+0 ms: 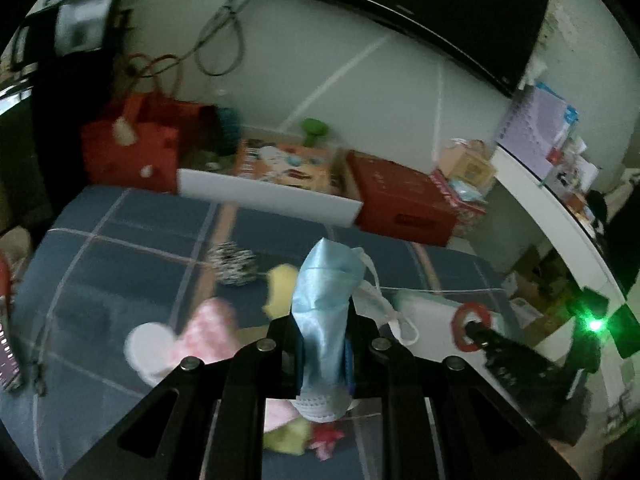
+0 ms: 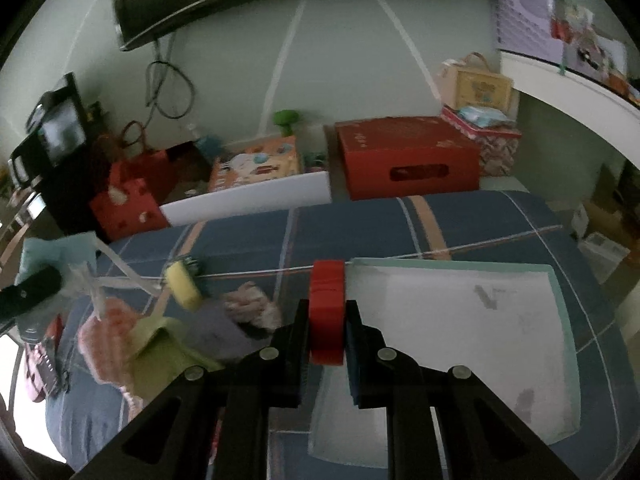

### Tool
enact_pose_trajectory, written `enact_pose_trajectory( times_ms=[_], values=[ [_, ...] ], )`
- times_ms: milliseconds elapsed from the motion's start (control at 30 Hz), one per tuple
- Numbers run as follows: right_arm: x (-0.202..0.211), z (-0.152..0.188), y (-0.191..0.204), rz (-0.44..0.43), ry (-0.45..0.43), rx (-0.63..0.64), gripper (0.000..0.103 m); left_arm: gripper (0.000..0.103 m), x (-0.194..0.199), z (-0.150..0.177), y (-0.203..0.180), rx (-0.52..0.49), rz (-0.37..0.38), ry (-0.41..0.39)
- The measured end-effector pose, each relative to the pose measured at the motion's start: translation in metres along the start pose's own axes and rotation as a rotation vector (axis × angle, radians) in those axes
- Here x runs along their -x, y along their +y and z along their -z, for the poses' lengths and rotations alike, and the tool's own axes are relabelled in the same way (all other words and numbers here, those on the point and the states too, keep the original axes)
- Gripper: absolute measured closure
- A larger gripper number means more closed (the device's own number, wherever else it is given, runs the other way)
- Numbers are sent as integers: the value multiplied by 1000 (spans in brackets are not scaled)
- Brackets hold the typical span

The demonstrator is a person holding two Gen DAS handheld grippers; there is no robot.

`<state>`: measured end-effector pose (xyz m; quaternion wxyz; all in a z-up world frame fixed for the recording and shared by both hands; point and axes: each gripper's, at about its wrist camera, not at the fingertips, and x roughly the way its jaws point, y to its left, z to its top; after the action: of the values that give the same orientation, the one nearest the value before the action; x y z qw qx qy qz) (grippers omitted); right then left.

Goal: Organize soft objects
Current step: 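Lift the blue mask with the left tool while the right tool grasps the red tape roll, then lower the mask into the white tray and open the left tool while the right tool releases the tape roll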

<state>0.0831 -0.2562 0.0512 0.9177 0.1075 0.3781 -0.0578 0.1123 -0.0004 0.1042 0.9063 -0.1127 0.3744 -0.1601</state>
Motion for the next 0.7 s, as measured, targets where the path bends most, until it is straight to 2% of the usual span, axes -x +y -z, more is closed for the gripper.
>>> enact_pose_trajectory(
  times_ms=[400,567,700],
  values=[
    [-12,7,-96,151,26,-172,87,88,-64,6,-87,-118,120,95],
    [-11,15,-125,181,42,-228,87,88,-95,26,-126,-183,174,160],
    [-17,25,-143,200,76,-259,87,88,-123,42,-142,-207,191,221]
  ],
)
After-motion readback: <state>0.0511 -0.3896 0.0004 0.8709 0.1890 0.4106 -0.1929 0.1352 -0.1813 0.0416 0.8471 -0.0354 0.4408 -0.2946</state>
